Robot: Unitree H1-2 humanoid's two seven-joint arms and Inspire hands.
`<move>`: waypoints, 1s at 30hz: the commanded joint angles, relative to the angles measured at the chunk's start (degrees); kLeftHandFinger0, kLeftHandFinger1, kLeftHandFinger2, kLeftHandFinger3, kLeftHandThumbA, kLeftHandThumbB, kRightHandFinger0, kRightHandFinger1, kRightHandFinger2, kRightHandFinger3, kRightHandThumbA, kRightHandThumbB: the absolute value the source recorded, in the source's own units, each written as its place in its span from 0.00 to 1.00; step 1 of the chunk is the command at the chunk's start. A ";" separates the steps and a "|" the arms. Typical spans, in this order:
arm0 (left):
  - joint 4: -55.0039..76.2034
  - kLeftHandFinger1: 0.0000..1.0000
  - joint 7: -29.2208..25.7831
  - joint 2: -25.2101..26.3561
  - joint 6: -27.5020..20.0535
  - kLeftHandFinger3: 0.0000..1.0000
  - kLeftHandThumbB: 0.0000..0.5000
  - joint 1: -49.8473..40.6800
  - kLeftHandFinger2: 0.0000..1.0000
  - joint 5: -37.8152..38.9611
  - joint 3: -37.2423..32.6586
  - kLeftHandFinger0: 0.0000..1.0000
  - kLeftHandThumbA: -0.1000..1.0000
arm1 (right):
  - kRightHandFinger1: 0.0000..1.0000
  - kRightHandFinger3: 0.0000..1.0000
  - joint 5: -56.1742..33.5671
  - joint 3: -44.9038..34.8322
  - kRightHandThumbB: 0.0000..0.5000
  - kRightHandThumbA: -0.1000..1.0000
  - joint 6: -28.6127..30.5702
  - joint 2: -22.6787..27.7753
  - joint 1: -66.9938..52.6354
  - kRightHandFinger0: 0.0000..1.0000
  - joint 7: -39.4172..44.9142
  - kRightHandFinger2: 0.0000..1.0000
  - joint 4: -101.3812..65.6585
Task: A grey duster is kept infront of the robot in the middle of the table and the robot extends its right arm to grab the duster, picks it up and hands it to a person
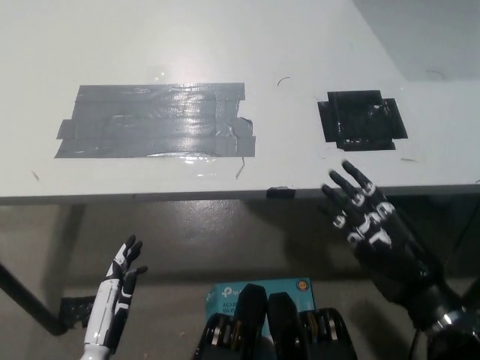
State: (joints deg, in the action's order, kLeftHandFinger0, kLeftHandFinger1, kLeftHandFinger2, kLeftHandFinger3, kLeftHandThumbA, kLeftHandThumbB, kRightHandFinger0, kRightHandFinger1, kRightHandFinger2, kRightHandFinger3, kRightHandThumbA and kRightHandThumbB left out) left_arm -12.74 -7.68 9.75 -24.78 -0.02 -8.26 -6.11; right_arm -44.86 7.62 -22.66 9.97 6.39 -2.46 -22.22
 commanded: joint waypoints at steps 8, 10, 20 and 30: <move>0.83 1.00 -1.78 0.56 -2.15 1.00 0.67 0.02 1.00 -0.67 -0.11 0.87 1.00 | 1.00 1.00 41.95 5.10 0.86 0.89 25.43 6.78 -4.91 1.00 -3.17 1.00 13.59; 0.67 1.00 -1.54 0.25 -2.15 1.00 0.68 -0.07 1.00 -0.09 -0.10 0.87 1.00 | 1.00 1.00 43.89 5.79 0.81 0.89 26.23 7.15 -4.95 1.00 -4.03 1.00 15.43; 0.30 1.00 -1.26 0.62 -2.15 1.00 0.67 0.14 1.00 0.53 -0.06 0.88 1.00 | 1.00 1.00 47.15 7.78 0.85 0.88 27.83 6.95 -4.90 1.00 -4.53 1.00 19.60; -0.16 1.00 -0.74 0.67 -2.15 1.00 0.66 0.07 1.00 1.71 0.62 0.88 1.00 | 1.00 1.00 50.35 8.89 0.85 0.90 27.29 6.80 -4.09 1.00 -4.14 1.00 19.83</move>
State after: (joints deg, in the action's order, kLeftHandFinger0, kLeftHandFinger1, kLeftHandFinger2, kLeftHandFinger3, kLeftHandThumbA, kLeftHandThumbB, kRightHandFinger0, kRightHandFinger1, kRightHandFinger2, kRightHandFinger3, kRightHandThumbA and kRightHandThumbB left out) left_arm -13.64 -7.67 9.74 -24.73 -0.06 -8.02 -6.16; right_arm -9.83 15.11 -8.11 14.80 1.50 -5.07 -2.15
